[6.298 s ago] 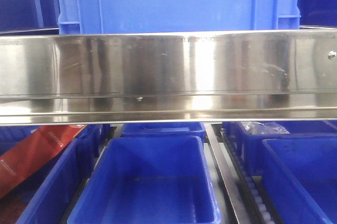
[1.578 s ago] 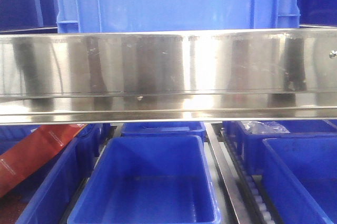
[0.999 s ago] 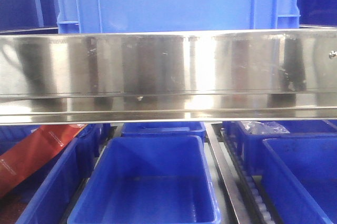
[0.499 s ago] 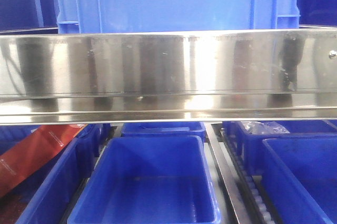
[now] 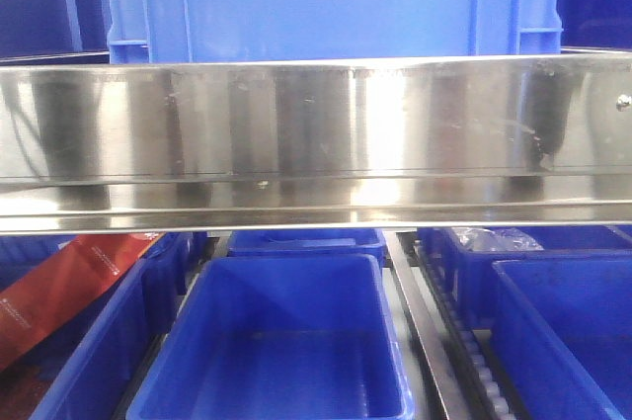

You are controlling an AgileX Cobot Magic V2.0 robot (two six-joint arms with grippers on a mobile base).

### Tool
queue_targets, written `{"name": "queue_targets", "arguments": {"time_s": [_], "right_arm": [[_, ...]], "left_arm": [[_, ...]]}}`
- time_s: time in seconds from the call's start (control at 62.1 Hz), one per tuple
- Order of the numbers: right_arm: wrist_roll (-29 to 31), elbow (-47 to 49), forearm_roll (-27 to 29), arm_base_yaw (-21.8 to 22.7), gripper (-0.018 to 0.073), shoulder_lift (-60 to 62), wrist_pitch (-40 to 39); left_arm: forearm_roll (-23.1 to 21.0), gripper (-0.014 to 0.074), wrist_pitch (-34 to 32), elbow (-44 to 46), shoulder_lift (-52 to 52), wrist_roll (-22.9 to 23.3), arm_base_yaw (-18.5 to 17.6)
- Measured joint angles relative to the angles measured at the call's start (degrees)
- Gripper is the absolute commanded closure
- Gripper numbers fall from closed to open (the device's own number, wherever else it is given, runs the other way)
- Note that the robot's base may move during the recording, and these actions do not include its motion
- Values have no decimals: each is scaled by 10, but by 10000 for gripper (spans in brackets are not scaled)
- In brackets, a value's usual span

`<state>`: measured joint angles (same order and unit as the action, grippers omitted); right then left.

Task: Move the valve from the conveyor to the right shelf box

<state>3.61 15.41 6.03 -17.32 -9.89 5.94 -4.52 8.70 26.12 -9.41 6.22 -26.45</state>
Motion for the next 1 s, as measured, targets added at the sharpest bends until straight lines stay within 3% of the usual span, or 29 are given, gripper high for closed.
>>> {"name": "queue_targets", "arguments": {"time_s": [0.177, 0.258, 0.741, 0.999], "right_arm": [[0, -90, 0, 87, 727, 6, -87], [0, -133, 0, 107, 727, 6, -127], [0, -152, -12, 112, 727, 34, -124], [0, -152, -15, 112, 727, 95, -19]], "left_arm": [[0, 708, 0, 0, 0, 0, 0], [0, 708, 0, 0, 0, 0, 0], [0, 708, 0, 0, 0, 0, 0], [0, 708, 0, -1, 0, 0, 0]]}}
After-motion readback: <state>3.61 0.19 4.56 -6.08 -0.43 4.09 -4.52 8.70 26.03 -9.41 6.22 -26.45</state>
